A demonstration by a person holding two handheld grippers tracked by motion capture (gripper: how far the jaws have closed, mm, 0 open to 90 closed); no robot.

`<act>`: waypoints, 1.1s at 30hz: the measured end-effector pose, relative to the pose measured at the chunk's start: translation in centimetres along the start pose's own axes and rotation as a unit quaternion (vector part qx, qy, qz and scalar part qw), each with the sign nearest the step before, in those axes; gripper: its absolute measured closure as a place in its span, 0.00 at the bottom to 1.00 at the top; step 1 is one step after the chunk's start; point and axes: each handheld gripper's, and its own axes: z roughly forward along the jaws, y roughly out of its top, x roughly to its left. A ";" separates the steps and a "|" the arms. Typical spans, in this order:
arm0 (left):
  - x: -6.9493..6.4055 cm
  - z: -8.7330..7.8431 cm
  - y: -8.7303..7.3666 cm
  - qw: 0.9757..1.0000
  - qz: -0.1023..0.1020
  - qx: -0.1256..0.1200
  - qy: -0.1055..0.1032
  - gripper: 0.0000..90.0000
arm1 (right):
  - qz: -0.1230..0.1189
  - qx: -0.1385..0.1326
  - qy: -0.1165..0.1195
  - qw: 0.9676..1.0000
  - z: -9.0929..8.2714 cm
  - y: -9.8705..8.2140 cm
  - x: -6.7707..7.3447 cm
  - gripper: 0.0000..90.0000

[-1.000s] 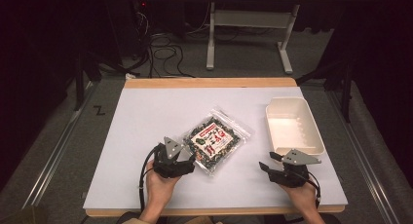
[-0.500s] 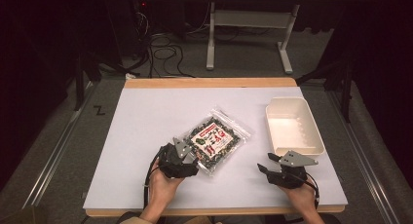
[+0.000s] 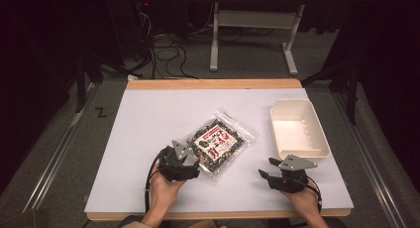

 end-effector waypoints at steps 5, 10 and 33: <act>-0.1 0.5 0.3 1.000 -0.013 0.000 0.004 0.20 | -0.004 -0.006 -0.001 1.000 -0.1 0.1 0.1 0.47; 0.3 1.2 0.5 1.000 -0.030 0.010 0.004 0.19 | 0.001 0.004 -0.015 1.000 0.2 0.3 0.0 0.49; 1.3 1.1 -0.6 0.999 -0.043 0.012 -0.004 0.21 | 0.026 0.074 -0.017 0.997 2.9 9.9 -3.0 0.51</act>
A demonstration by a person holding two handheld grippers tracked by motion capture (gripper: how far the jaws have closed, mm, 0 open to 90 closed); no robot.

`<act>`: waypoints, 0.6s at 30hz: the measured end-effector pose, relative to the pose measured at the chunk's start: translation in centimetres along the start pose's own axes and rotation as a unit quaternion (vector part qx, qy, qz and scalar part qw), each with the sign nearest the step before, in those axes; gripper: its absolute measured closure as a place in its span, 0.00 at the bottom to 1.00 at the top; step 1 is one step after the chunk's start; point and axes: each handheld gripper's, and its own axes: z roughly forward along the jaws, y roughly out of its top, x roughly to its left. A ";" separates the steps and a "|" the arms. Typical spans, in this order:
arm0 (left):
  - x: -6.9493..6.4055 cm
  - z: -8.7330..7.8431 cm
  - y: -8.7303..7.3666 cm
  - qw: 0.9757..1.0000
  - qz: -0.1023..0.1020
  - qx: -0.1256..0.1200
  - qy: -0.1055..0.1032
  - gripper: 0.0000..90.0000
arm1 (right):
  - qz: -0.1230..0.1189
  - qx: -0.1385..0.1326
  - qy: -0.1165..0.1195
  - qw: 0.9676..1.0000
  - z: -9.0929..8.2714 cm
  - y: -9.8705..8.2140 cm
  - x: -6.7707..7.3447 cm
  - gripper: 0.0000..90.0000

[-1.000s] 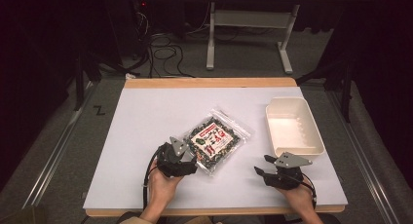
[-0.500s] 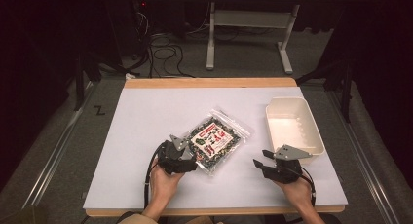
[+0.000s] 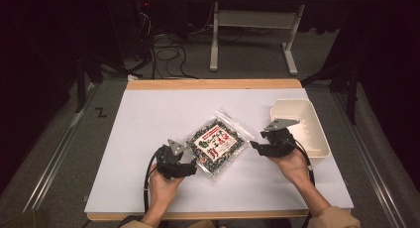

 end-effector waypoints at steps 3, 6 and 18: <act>-0.1 0.2 0.2 1.000 -0.005 -0.003 -0.003 0.20 | 0.001 0.017 -0.009 1.000 0.9 1.7 -0.7 0.52; -0.1 0.4 0.4 1.000 -0.008 -0.003 -0.004 0.20 | 0.015 0.030 -0.002 0.999 1.8 2.9 -1.5 0.52; 0.1 1.1 0.4 1.000 -0.013 0.010 -0.002 0.20 | 0.042 0.117 -0.008 0.992 6.0 5.4 -3.1 0.48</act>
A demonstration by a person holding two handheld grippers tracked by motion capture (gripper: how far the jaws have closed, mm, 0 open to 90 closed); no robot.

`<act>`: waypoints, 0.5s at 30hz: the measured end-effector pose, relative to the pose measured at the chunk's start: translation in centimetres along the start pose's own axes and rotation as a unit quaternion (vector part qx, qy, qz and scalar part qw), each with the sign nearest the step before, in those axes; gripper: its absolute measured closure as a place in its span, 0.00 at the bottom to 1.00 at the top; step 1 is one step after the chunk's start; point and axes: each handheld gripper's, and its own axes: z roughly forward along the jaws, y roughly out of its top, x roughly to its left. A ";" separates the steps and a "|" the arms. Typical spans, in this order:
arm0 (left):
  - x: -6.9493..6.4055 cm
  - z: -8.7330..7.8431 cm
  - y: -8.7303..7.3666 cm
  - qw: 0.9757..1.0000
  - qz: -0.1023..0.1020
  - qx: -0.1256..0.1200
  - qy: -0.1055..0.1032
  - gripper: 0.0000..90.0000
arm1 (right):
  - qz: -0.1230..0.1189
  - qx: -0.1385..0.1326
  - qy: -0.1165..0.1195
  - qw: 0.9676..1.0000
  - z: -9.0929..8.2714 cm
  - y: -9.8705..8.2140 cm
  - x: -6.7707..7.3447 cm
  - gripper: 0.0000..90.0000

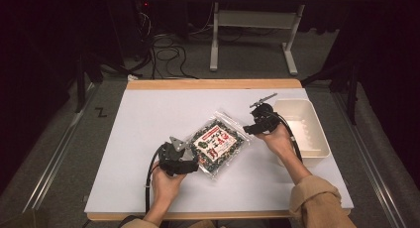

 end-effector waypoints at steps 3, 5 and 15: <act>0.1 0.0 -0.1 1.000 -0.004 0.002 -0.005 0.20 | 0.012 0.019 0.004 1.000 1.1 0.3 -0.2 0.47; 0.2 0.1 -0.1 1.000 -0.005 0.002 -0.006 0.20 | 0.016 0.028 0.001 0.999 1.5 0.3 -0.4 0.46; 0.2 0.0 -0.3 1.000 -0.003 0.007 -0.008 0.20 | 0.037 0.058 0.016 0.998 3.3 0.4 -0.4 0.46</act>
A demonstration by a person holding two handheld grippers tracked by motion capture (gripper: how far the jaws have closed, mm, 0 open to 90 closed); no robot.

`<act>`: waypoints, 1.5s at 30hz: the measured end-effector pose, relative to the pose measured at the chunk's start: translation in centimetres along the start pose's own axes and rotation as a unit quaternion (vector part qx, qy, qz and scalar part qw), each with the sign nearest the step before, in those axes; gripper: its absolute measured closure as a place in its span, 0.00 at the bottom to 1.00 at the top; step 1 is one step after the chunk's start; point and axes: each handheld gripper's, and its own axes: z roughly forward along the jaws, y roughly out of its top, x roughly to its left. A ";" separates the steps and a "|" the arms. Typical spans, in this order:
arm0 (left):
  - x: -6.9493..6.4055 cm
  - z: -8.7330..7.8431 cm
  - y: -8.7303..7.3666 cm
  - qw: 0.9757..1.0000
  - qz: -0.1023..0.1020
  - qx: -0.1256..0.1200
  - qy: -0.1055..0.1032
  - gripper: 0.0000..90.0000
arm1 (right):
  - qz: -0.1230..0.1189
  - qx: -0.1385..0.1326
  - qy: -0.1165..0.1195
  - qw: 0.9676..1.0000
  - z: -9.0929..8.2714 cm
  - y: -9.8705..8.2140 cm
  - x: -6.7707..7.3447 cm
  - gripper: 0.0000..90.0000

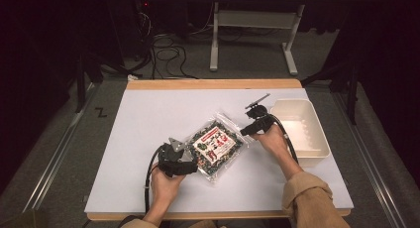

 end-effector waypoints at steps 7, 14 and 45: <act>0.1 -0.1 -0.2 1.000 0.001 0.006 0.001 0.21 | 0.021 0.017 0.019 0.999 1.4 0.0 -0.1 0.45; 0.0 0.0 -0.3 1.000 0.005 0.014 0.001 0.21 | 0.035 0.020 0.042 0.998 1.9 0.1 0.0 0.49; -0.8 0.5 -0.4 0.999 0.035 0.022 0.023 0.20 | 0.021 0.007 0.098 0.995 1.5 -0.4 0.8 0.89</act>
